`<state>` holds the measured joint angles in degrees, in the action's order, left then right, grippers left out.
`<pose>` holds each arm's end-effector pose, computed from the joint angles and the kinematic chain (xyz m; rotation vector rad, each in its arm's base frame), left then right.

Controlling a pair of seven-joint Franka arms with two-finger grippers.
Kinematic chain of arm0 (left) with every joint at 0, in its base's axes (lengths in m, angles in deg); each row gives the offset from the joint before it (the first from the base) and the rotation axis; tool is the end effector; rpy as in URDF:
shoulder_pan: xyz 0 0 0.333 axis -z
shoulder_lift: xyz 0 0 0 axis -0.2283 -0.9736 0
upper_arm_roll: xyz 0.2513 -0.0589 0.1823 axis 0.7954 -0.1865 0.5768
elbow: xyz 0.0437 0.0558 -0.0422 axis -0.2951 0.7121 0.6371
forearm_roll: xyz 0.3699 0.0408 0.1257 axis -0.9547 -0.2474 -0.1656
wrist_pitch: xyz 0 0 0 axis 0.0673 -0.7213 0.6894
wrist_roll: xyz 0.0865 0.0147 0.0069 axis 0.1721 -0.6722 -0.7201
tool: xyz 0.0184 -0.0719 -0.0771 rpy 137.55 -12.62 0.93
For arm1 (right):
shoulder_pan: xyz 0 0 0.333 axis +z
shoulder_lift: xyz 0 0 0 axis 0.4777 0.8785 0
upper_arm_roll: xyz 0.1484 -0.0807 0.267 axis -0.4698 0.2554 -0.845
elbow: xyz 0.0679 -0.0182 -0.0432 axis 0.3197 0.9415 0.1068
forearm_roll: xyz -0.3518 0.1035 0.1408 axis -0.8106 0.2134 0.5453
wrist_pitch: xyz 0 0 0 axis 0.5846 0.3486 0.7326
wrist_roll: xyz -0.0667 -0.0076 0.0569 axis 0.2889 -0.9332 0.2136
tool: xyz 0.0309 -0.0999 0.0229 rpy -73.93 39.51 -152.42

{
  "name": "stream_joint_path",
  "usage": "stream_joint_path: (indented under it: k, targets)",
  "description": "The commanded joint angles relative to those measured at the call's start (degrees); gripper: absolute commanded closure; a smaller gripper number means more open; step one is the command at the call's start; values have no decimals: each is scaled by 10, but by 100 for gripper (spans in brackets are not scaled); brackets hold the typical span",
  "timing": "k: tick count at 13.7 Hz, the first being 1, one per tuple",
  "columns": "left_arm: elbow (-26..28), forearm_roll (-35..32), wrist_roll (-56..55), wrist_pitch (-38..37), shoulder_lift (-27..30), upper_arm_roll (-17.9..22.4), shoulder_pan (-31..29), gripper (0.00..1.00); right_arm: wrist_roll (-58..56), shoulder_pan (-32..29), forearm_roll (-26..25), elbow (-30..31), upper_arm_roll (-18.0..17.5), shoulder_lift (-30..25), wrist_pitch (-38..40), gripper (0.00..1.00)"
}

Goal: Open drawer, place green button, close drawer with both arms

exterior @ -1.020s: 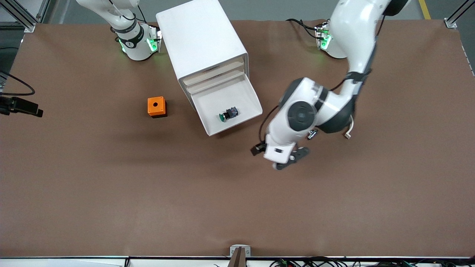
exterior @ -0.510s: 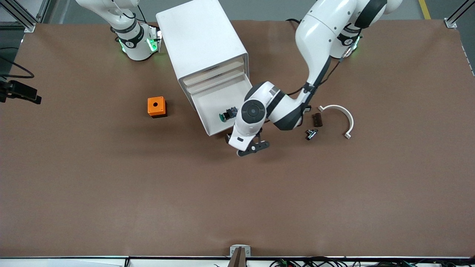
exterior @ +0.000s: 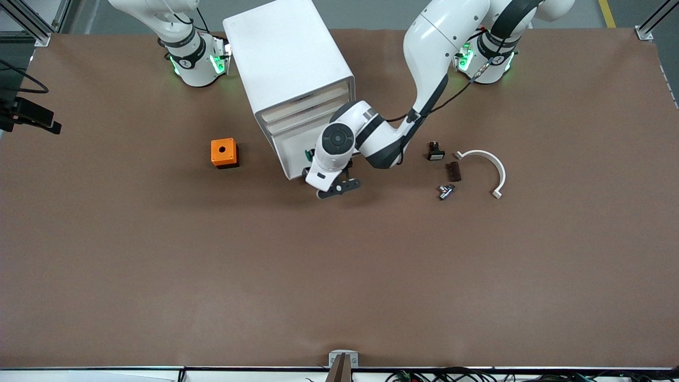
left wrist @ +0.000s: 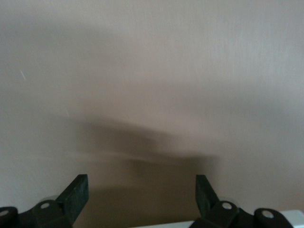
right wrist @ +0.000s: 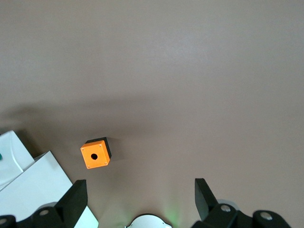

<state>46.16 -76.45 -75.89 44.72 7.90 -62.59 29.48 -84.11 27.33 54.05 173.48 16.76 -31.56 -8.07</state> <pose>0.4437 -0.5726 0.2111 2.9613 0.4845 -0.3402 0.5363 -0.0591 0.6432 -3.1206 0.1179 0.1651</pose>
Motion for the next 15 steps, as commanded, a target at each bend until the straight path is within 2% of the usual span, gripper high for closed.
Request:
stream_joint_path:
  k: [1, 4, 10, 13, 15]
  targets:
    - [19, 9, -42, 4, 15, -13, 28, 0, 4, -6, 10, 55, -4, -46, -35, 0]
    - [24, 9, -83, 4, 15, -39, 41, 1, -3, -3, 4, 90, -4, -75, -62, 0]
    - [26, 9, -121, 3, 18, -40, 49, 0, -5, 9, -17, 100, -4, -88, -76, 0]
    - [18, -10, -117, -30, 63, -10, -16, 0, -4, 8, -17, 102, -4, -89, -76, 0]
    - [10, -55, -111, -57, 105, 1, -87, 0, -4, 7, -17, 102, -5, -89, -76, 0]
